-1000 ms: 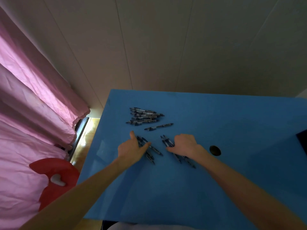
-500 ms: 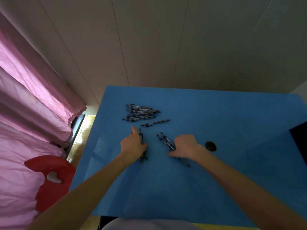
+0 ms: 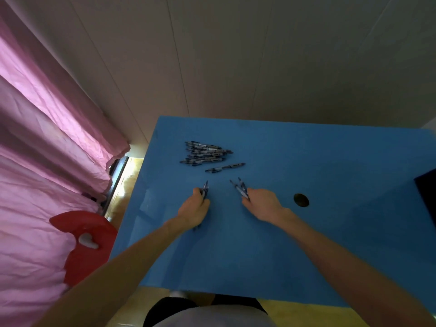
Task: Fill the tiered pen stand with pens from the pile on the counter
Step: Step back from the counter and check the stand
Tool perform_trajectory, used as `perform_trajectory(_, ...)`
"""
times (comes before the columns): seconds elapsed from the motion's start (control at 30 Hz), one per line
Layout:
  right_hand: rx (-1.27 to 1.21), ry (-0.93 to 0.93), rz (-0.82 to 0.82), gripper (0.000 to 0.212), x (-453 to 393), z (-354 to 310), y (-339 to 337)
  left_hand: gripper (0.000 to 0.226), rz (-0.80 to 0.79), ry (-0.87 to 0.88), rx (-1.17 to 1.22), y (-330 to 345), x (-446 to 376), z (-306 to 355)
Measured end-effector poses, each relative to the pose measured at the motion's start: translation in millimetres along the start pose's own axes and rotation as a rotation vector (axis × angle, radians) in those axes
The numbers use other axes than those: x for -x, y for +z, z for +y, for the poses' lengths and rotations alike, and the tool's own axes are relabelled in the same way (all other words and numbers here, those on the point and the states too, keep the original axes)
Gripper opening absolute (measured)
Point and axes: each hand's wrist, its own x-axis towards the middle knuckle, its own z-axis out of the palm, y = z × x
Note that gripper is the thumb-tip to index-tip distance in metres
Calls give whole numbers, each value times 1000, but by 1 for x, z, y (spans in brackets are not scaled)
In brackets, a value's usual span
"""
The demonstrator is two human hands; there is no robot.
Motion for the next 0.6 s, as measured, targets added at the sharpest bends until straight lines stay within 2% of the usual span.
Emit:
perform_trajectory(0.13,-634,179,38,39,17,15,4,16,-88,-5,330,0,10,11)
perform_trajectory(0.27,-1045,323,147,34,55,20,3,29,-108,-37,521,-4,21,33)
perform_trajectory(0.43,-1351,527,360,28,125,22,6,20,-280,-97,796,10,40,65)
perform_trajectory(0.6,-1474,661,500,19,196,31,3,18,-364,-64,919,47,81,105)
